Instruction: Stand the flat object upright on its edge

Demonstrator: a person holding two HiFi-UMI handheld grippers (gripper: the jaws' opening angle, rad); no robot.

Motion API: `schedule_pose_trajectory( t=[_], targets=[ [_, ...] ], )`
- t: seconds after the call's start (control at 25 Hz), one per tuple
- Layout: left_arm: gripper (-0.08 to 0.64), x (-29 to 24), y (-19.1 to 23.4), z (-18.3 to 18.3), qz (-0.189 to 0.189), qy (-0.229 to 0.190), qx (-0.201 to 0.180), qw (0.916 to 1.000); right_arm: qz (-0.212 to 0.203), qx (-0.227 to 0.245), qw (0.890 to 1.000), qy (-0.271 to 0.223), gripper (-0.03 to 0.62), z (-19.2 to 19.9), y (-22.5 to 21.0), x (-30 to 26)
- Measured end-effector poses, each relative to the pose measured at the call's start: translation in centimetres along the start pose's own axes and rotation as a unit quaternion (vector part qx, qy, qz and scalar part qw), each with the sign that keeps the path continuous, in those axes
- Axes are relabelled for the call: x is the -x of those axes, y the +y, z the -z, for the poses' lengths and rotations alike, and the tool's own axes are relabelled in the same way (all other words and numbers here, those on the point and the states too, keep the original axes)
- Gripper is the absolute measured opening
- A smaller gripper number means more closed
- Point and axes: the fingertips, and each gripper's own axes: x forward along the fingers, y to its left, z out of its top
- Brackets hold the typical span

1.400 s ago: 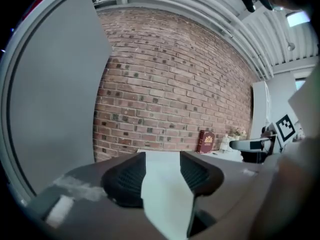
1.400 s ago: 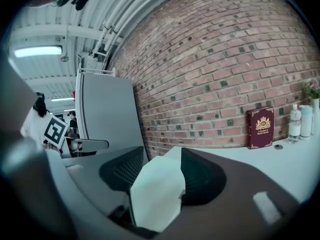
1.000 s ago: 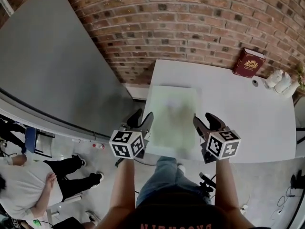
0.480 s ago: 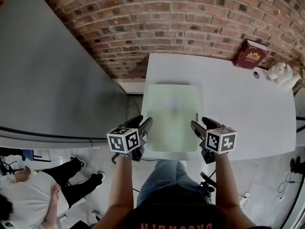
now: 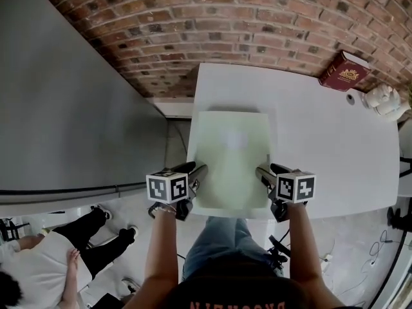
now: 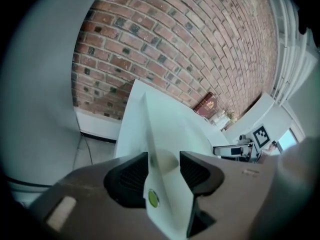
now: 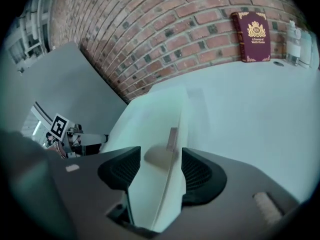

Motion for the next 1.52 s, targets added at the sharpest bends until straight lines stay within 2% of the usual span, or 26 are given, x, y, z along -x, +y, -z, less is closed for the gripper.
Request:
schedule_pose_trajectory(
  t=[0.16,0.28,0.48,0.64,0.8,1.0,1.16,1.52],
  targets=[
    [0.206,-0.7,0.3,0.3,0.019,0.006,0.021,0.9996,-0.01,-0.016,1.0,0.018,0.246,0.3,-0.3,-0.8],
    [0.207,-0.9,0.5,0.4,0.036,0.013,0.03,0.9988,-0.02,-0.023,0.999,0.037,0.261,0.3,-0.4,-1.2],
    [0.216,-1.5,0.7,0.5,0.037,0.041,0.032,0.998,-0.032,-0.033,0.995,0.084,0.279,0.4,-0.6,-1.9],
    [0.237,-2.0,1.1,0.8,0.055,0.055,0.062,0.9951,-0.037,-0.039,0.994,0.097,0.303,0.6,-0.6,-2.4],
    [0.256,-2.2,1.2,0.8,0.078,0.045,0.097,0.9913,-0.042,-0.048,0.994,0.093,0.318,0.5,-0.4,-2.6],
    [0.255,-2.0,0.8,0.5,0.053,0.033,0.083,0.9946,-0.026,-0.052,0.994,0.094,0.305,0.7,-0.3,-2.3],
    [0.255,-1.6,0.4,0.8,0.053,0.042,0.083,0.9943,-0.017,-0.043,0.994,0.097,0.299,1.0,-0.1,-1.8],
    [0.255,-0.1,-1.6,-0.8,0.053,0.007,0.071,0.9961,-0.014,-0.014,0.997,0.068,0.291,-0.8,0.9,0.8]
  ],
)
